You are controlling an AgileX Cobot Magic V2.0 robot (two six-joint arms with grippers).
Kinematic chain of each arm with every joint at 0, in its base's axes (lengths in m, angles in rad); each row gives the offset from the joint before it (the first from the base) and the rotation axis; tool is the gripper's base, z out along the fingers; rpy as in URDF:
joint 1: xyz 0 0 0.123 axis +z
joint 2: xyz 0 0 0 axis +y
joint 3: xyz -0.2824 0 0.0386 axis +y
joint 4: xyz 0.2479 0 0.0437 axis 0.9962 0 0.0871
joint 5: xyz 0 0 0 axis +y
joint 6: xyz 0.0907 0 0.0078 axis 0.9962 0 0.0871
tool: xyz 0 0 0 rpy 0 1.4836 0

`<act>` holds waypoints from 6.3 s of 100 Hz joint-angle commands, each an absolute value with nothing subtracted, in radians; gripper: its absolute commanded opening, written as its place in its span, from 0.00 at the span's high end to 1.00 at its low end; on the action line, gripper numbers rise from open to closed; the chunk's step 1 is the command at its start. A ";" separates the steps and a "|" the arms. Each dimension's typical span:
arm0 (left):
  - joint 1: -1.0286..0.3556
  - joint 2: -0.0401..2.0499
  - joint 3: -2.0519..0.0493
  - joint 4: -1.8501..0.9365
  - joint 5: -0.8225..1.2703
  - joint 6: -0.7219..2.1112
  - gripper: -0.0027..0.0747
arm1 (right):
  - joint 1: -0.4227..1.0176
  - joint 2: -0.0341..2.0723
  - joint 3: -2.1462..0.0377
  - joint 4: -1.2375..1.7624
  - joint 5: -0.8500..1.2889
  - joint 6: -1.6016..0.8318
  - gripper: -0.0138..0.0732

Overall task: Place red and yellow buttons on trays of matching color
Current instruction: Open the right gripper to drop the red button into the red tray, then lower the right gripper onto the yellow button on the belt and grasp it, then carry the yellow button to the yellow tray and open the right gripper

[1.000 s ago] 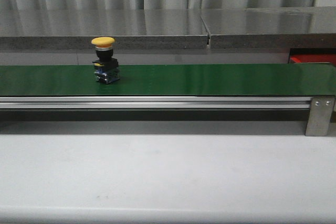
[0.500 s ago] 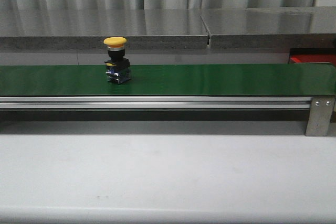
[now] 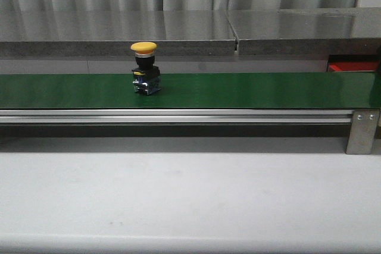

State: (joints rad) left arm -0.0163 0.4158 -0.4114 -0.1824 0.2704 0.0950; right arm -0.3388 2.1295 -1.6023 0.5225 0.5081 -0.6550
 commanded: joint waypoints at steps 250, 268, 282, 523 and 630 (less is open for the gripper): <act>-0.023 0.422 -0.439 -0.193 0.190 0.084 0.99 | 0.197 1.912 -1.631 0.915 0.806 -1.348 0.11; -0.023 0.422 -0.439 -0.193 0.190 0.084 0.99 | 0.197 1.912 -1.631 0.905 0.791 -1.348 0.11; -0.023 0.422 -0.439 -0.193 0.190 0.084 0.99 | 0.197 1.912 -1.631 0.884 0.790 -1.348 0.11; -0.023 0.422 -0.439 -0.193 0.190 0.084 0.99 | -0.468 1.693 -1.119 0.729 0.330 -0.946 0.76; -0.023 0.422 -0.439 -0.193 0.190 0.084 0.99 | -0.467 1.644 -1.084 0.783 0.376 -0.946 0.12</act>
State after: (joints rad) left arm -0.0163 0.4158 -0.4114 -0.1824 0.2704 0.0950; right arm -0.4660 1.7358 -1.0628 0.7498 0.3988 -0.9337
